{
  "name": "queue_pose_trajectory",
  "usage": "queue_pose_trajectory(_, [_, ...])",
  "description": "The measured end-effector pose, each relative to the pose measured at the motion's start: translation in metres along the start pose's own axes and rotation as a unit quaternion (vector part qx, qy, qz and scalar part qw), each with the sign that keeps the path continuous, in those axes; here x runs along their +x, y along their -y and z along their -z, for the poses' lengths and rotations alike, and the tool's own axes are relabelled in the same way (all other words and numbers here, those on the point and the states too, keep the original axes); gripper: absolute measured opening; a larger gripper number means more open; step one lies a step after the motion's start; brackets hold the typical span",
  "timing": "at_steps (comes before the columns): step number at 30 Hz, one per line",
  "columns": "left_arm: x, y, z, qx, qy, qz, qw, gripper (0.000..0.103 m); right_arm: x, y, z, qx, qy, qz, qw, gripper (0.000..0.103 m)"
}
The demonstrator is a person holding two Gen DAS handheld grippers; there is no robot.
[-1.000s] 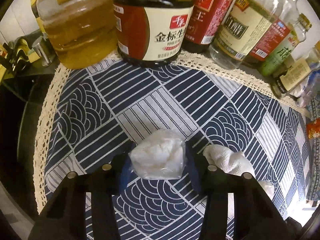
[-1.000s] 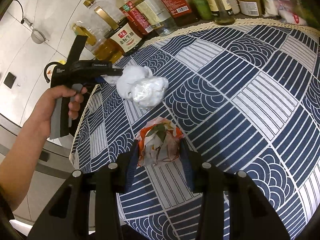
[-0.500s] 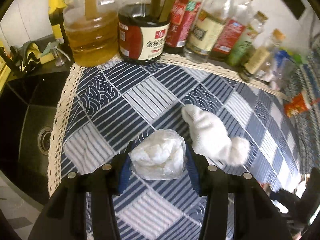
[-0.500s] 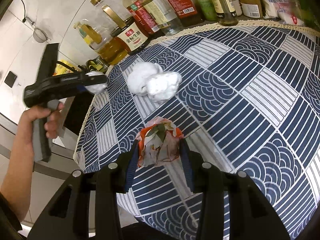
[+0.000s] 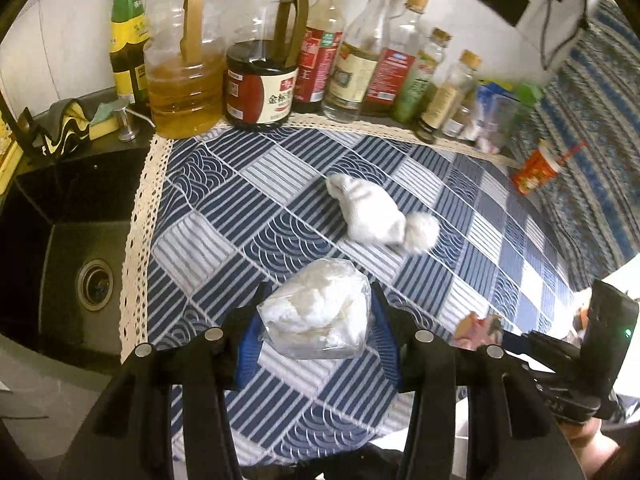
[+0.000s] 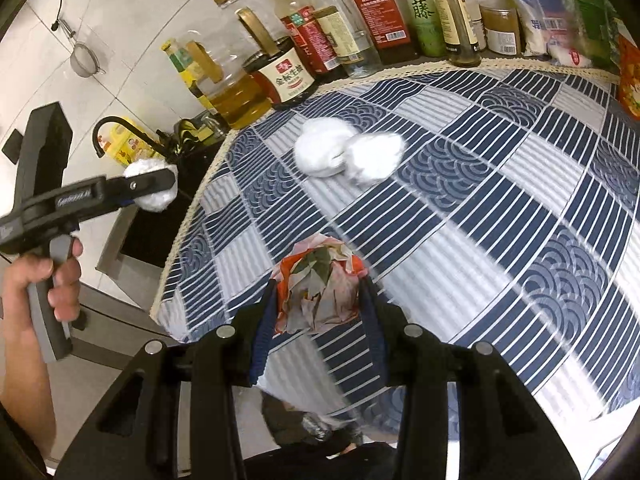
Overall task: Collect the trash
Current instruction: 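Carry the snack wrapper and tissue ball down over the trash bin with both tools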
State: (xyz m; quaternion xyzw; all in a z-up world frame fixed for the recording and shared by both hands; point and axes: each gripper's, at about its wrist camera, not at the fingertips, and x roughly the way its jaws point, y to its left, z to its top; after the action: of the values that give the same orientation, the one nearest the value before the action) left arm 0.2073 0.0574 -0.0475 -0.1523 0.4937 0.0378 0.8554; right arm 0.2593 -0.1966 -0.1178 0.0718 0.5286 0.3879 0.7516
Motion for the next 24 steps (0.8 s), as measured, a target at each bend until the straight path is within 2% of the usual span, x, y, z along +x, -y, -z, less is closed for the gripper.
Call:
queue_pose_trajectory(7, [-0.018, -0.010, 0.035, 0.015, 0.003, 0.027, 0.9995, 0.047, -0.004, -0.032, 0.028, 0.016, 0.007, 0.005, 1.000, 0.041])
queue_pose_trajectory(16, [-0.033, -0.032, 0.083, 0.006, -0.001, 0.061, 0.9981, 0.047, -0.004, -0.071, 0.063, 0.020, 0.008, 0.026, 0.999, 0.041])
queue_pose_trajectory(24, [-0.034, -0.050, 0.131, -0.003, -0.025, 0.078, 0.9966, 0.047, 0.007, -0.100, 0.093, 0.019, -0.005, 0.030, 0.999, 0.041])
